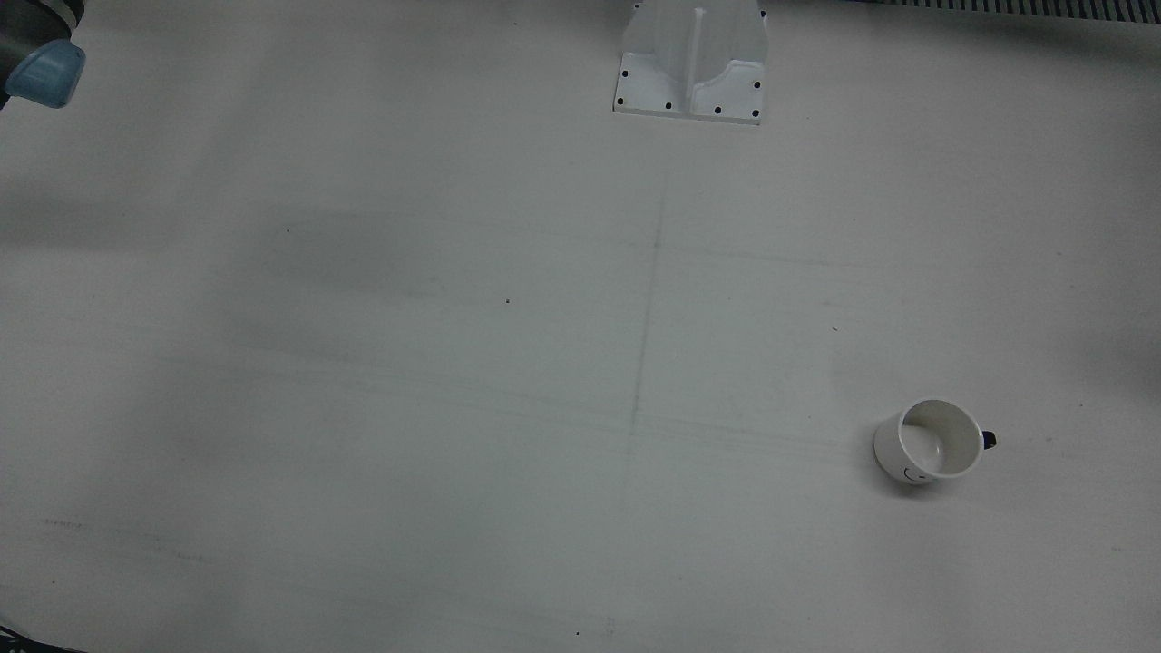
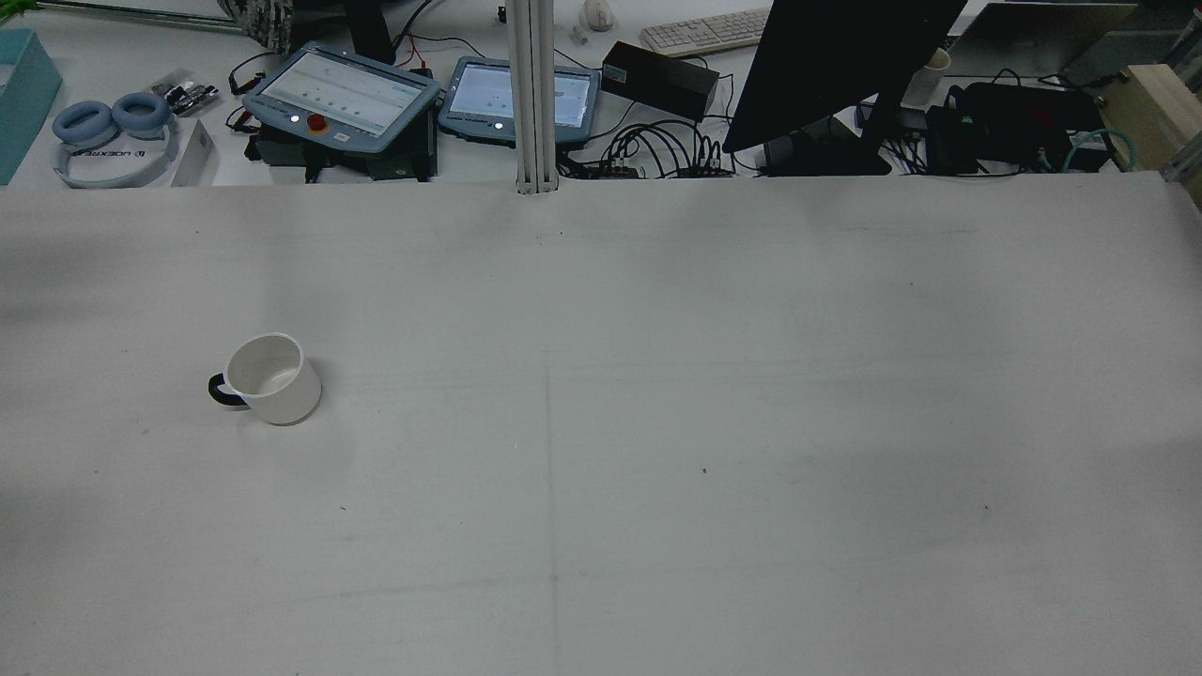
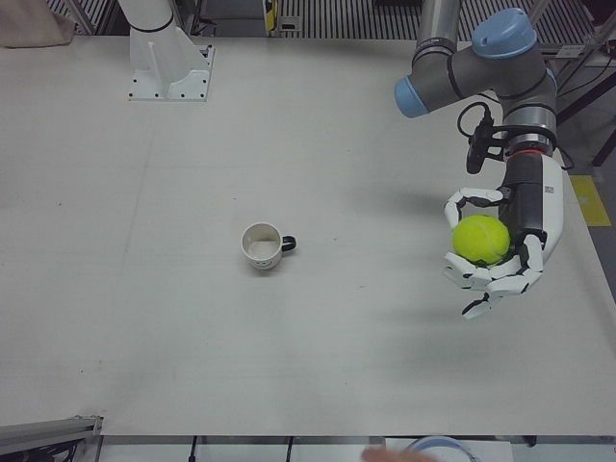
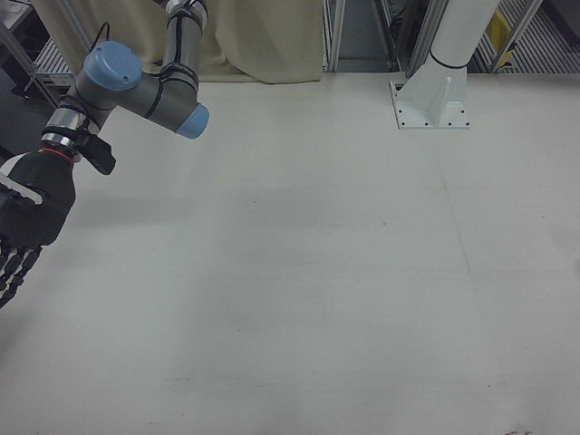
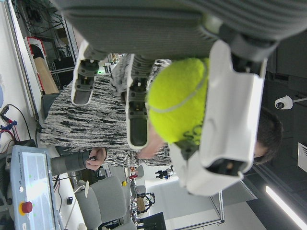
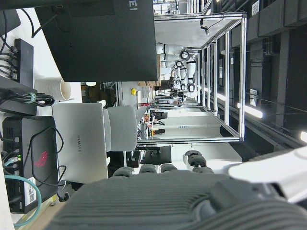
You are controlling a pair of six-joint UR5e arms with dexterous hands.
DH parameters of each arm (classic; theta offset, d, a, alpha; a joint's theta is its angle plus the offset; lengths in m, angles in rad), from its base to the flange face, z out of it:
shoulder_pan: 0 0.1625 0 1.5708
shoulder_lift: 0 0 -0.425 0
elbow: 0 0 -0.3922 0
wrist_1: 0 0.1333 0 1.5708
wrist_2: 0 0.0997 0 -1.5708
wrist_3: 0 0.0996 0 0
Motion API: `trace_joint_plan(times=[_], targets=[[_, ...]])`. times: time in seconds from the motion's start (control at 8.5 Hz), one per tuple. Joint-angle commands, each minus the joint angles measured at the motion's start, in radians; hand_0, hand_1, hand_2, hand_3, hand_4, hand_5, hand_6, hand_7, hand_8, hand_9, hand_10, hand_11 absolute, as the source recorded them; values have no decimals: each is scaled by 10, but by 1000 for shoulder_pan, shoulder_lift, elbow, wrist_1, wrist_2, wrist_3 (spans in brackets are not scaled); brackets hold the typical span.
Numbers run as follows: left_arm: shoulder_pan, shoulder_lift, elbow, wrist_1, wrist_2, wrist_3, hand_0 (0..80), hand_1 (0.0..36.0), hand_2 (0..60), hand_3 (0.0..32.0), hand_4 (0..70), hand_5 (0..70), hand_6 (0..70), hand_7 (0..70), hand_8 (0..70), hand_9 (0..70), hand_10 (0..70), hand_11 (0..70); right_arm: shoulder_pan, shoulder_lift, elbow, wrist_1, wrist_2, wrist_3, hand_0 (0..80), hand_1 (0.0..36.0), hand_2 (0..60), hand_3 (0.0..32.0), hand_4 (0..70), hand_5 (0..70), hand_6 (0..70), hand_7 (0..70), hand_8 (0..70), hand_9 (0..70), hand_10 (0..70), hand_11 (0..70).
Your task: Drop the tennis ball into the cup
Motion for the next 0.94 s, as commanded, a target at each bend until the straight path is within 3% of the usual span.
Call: trace_joint_plan(times=[0.0, 0.35, 0.59, 0.82], targets=[[1, 0, 0, 0, 0, 0, 800, 360, 600, 320, 29, 330, 700, 613, 466, 389, 125, 219, 0, 0, 0, 1, 0, 0, 0, 0, 0, 0, 0, 0, 0, 0, 0, 0, 0, 0], [55, 3, -98, -14, 2, 6, 800, 360, 600, 320, 24, 338, 700, 602, 472, 390, 127, 222, 0, 0, 0, 0, 0, 0, 0, 0, 0, 0, 0, 0, 0, 0, 0, 0, 0, 0], [212, 11, -173, 10, 48, 14, 800, 360, 600, 318, 67, 322, 700, 657, 467, 410, 134, 231, 0, 0, 0, 1, 0, 0, 0, 0, 0, 0, 0, 0, 0, 0, 0, 0, 0, 0], [332, 8, -184, 12, 43, 91, 800, 360, 600, 320, 34, 346, 700, 617, 479, 401, 127, 222, 0, 0, 0, 1, 0, 0, 0, 0, 0, 0, 0, 0, 0, 0, 0, 0, 0, 0]])
